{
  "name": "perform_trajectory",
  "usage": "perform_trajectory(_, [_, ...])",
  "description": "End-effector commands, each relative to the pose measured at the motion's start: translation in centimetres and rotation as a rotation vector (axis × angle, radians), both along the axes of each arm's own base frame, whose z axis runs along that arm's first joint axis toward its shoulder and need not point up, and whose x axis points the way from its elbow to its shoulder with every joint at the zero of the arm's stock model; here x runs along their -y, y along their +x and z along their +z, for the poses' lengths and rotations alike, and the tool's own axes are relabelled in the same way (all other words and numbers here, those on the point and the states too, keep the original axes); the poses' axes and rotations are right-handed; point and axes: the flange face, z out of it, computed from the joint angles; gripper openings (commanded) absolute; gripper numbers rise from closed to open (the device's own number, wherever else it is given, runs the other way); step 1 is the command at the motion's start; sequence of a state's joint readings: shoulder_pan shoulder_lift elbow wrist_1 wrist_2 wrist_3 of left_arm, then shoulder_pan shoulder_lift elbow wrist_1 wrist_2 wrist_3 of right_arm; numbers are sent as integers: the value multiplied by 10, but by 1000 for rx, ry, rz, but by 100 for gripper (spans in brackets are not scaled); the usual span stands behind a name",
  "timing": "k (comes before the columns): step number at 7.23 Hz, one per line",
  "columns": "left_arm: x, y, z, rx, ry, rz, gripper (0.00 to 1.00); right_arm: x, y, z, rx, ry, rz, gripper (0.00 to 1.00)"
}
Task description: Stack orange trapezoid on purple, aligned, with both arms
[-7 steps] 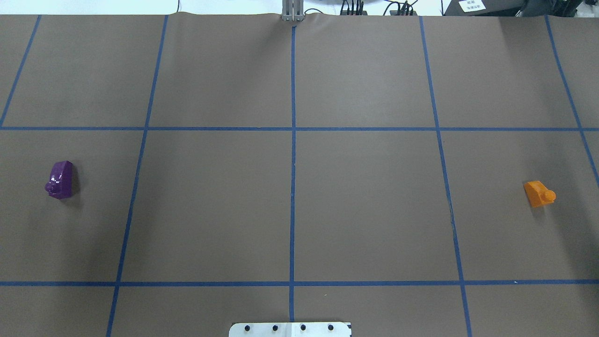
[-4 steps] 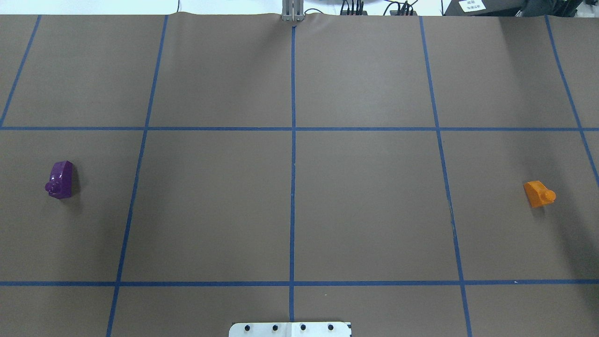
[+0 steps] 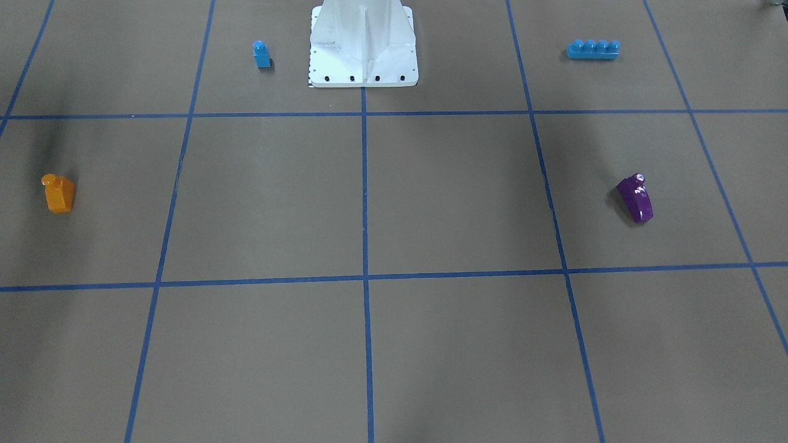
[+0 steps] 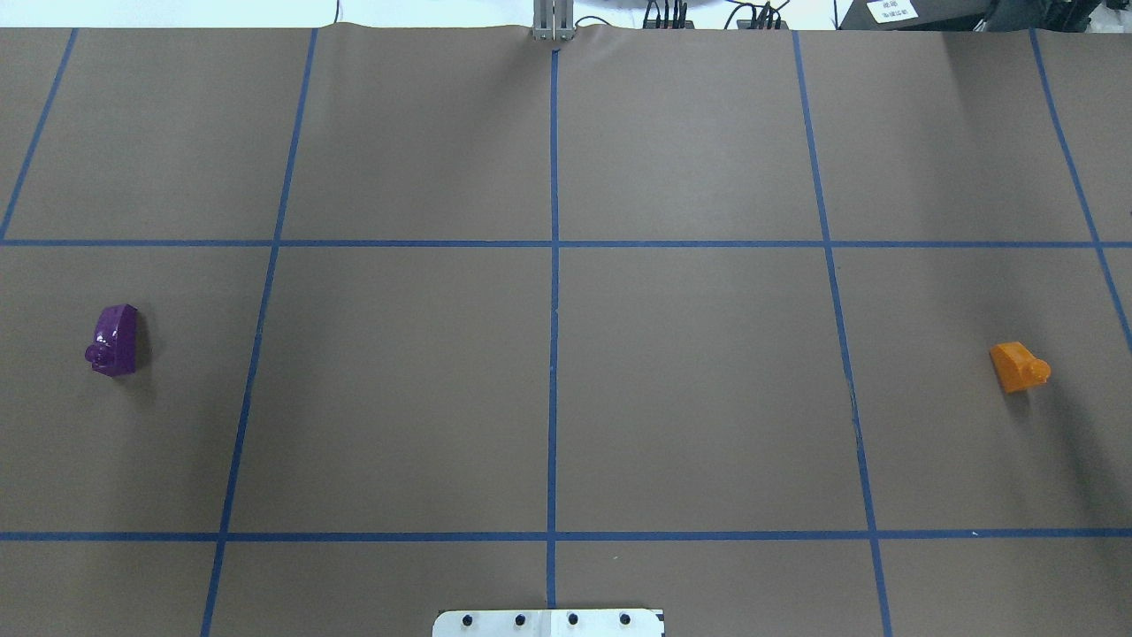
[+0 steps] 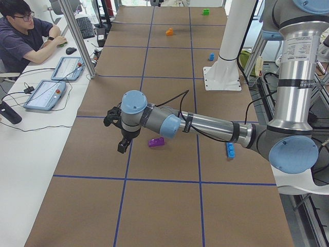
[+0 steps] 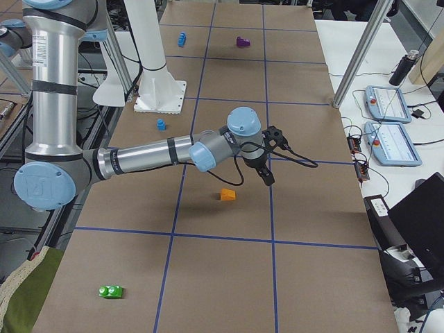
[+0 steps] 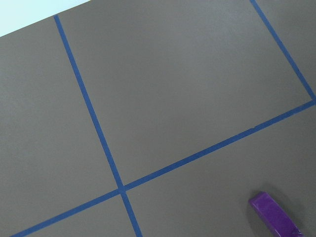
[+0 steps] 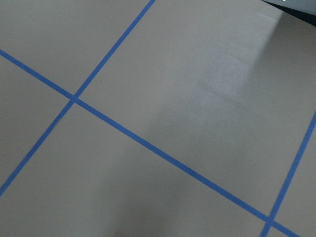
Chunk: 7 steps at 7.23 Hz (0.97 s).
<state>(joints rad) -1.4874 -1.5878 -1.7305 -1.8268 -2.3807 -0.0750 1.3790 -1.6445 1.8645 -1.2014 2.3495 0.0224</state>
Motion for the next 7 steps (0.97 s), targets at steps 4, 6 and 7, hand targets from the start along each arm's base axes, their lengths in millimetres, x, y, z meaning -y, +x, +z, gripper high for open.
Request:
perform_trajectory(4, [-40,203,13,-30,-231,-232,100,4,-36,-6,21,-77,6,100])
perform_trajectory(6, [-64,242,25,20,-241,-205,100,5,-35,-3,4,-76,19,100])
perform_trajectory(7, [-78,249,36,41,-251,-181,100,5,-35,-2,3,-78,19,100])
